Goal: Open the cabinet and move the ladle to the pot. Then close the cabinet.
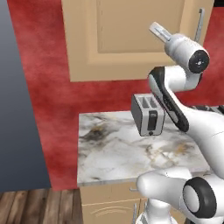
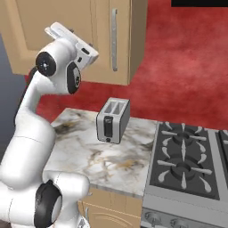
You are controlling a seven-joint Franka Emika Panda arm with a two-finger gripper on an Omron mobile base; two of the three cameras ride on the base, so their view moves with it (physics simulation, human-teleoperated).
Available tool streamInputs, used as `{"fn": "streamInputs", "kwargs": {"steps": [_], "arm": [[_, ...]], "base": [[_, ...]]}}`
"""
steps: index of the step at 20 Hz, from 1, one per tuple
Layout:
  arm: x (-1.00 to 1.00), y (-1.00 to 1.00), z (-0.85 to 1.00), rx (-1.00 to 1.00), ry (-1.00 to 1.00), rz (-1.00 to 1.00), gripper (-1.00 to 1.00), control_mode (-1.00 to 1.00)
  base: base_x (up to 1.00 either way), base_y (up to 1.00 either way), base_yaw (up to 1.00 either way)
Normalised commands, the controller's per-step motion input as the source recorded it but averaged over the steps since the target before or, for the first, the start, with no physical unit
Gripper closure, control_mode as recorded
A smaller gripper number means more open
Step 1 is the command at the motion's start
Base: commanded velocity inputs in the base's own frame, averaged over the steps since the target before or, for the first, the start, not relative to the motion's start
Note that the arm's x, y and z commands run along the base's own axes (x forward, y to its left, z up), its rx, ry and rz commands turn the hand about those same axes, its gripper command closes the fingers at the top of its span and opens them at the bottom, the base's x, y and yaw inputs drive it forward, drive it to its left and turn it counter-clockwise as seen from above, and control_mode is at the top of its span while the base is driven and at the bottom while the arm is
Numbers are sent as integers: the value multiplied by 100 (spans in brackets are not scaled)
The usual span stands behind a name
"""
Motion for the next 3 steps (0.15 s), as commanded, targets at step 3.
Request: {"fn": "streamInputs", "kwargs": {"steps": [3], "arm": [[18, -32, 8, 0, 21, 12, -100, -100]], "base": [[0, 0, 0]]}}
